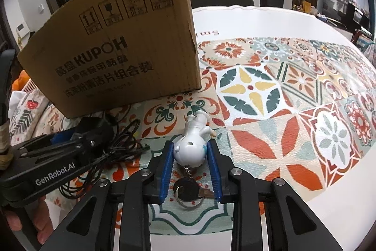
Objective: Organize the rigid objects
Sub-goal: 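Close the left gripper on the black charger while the right gripper grasps the white figurine keychain, then lift and carry the charger and figurine keychain over the cardboard box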
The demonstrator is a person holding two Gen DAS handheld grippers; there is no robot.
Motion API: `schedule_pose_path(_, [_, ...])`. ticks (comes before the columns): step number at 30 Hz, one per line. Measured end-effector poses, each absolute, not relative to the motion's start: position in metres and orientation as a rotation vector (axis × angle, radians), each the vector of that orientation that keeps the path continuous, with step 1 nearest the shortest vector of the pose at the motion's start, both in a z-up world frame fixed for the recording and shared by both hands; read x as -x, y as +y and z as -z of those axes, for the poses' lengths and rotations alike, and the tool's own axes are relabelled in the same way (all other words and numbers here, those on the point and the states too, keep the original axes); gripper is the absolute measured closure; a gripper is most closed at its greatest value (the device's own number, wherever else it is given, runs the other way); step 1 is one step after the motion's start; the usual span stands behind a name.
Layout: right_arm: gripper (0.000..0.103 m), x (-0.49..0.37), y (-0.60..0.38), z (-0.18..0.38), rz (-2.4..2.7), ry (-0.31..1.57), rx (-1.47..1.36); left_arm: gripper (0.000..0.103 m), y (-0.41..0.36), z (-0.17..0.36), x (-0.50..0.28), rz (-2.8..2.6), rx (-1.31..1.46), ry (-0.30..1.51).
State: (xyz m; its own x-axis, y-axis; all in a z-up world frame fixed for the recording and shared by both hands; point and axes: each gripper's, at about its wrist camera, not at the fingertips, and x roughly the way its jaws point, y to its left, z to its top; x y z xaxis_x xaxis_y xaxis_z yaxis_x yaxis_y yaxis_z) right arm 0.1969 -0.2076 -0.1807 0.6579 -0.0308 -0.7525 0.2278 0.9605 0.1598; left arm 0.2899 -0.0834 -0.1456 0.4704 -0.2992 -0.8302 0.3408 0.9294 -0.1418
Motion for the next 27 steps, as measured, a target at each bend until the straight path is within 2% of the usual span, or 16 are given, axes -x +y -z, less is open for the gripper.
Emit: schedule_pose_path(27, [0.074, -0.160, -0.198, 0.114, 0.101, 0.683, -0.211, 0.049, -0.059, 0.073, -0.229, 0.387, -0.015, 0.826])
